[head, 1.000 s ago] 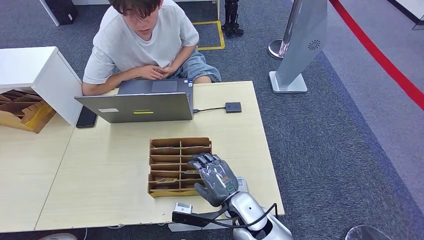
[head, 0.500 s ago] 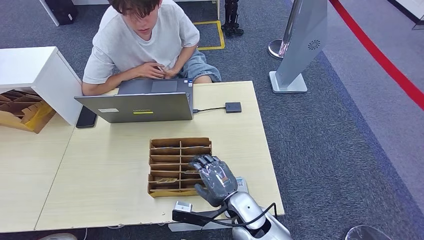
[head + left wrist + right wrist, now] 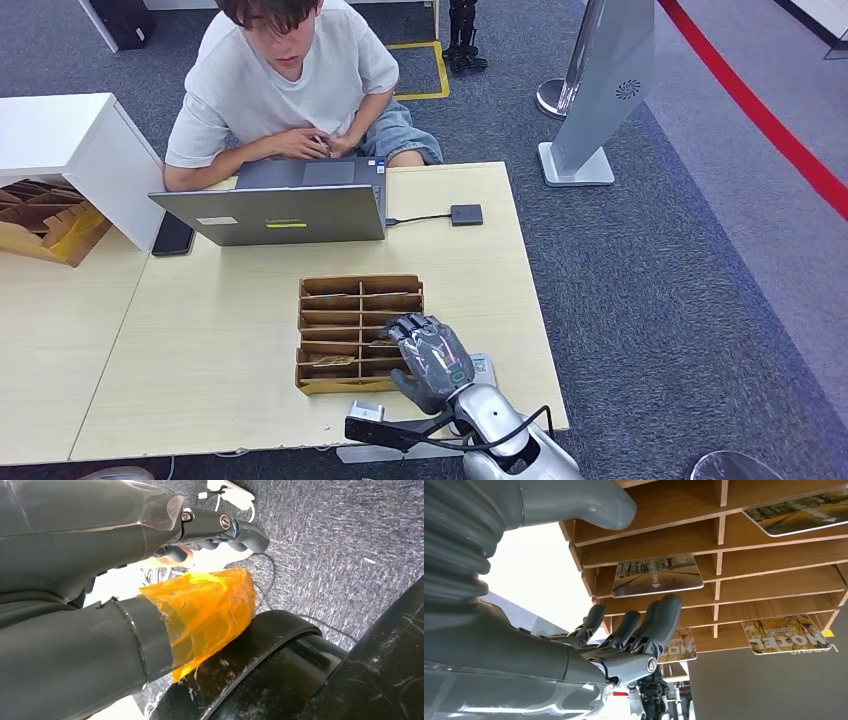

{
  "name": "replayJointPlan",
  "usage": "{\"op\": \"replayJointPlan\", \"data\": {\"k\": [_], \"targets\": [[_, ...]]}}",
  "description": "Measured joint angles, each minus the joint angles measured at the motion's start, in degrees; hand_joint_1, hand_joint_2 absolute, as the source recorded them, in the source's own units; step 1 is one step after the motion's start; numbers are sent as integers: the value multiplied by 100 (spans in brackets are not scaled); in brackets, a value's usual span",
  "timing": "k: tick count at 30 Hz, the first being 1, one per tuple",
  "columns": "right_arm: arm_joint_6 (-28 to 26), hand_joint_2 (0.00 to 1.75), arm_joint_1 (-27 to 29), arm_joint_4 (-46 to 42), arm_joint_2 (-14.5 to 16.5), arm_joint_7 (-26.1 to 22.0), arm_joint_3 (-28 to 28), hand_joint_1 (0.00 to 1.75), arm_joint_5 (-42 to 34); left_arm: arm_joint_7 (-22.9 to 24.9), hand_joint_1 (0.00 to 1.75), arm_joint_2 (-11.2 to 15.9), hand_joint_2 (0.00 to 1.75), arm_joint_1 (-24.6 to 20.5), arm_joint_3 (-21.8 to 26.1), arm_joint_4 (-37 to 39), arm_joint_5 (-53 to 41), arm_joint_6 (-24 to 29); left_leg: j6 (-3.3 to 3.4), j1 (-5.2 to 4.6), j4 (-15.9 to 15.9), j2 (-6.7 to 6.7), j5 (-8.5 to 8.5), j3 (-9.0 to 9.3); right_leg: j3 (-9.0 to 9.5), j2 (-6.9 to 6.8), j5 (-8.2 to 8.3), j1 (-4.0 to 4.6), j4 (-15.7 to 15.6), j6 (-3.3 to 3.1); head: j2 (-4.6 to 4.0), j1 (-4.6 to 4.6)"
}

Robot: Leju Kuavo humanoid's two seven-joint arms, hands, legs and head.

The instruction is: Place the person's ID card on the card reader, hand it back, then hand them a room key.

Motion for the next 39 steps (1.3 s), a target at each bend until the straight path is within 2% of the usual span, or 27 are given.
{"op": "replayJointPlan", "data": {"k": [9, 39], "targets": [[4, 175, -15, 25, 21, 11, 0, 71, -7, 0, 0, 0, 0, -1, -3, 0, 0, 0, 0, 0, 0, 0, 0, 0, 0, 0, 0, 0, 0, 0, 0, -1], [18, 175, -43, -51, 153, 139, -37, 66, 64, 0, 0, 0, 0, -1, -8, 0, -9, -3, -1, 0, 0, 0, 1, 0, 0, 0, 1, 0, 0, 0, 0, -1]]}}
